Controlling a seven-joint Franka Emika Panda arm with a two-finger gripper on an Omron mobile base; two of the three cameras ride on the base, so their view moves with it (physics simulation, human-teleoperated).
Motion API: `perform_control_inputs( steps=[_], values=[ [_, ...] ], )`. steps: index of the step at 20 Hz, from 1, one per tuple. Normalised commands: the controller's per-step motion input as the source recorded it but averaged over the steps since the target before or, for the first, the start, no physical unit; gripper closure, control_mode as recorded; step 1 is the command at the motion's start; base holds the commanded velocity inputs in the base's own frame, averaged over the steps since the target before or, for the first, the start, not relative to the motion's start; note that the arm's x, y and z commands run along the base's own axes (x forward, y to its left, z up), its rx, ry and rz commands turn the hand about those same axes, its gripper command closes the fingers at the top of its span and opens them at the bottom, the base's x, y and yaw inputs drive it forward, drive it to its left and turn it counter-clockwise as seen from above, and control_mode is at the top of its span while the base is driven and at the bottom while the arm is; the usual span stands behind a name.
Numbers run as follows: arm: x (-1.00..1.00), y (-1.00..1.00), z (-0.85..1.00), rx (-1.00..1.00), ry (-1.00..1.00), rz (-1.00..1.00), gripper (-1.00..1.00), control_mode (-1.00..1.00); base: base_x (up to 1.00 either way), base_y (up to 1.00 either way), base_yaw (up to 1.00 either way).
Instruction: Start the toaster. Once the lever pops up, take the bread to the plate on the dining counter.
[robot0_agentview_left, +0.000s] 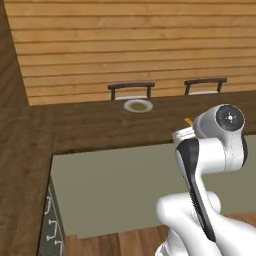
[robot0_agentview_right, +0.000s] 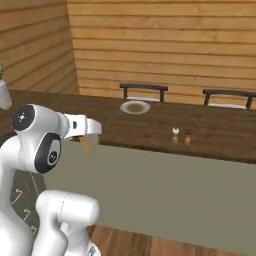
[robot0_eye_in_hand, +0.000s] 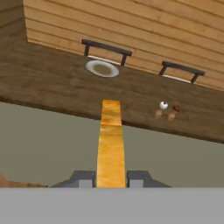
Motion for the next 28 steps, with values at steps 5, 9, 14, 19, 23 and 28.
perform_control_inputs(
  steps=[5,9,14,19,23,28],
  values=[
    [0.00,0.00,0.00,0.00,0.00,0.00,1.00,1.00,0.72,0.00,0.00],
    [0.00,0.00,0.00,0.00,0.00,0.00,1.00,1.00,0.66,0.00,0.00],
    [0.00,0.00,0.00,0.00,0.00,0.00,1.00,1.00,0.59,0.00,0.00],
    [0.00,0.00,0.00,0.00,0.00,0.00,1.00,1.00,0.56,0.00,0.00],
    [0.00,0.00,0.00,0.00,0.00,0.00,1.00,1.00,0.52,0.00,0.00],
    [0.46,-0.02,-0.08,0.00,-0.07,0.00,1.00,-1.00,0.00,0.00,0.00]
  ],
)
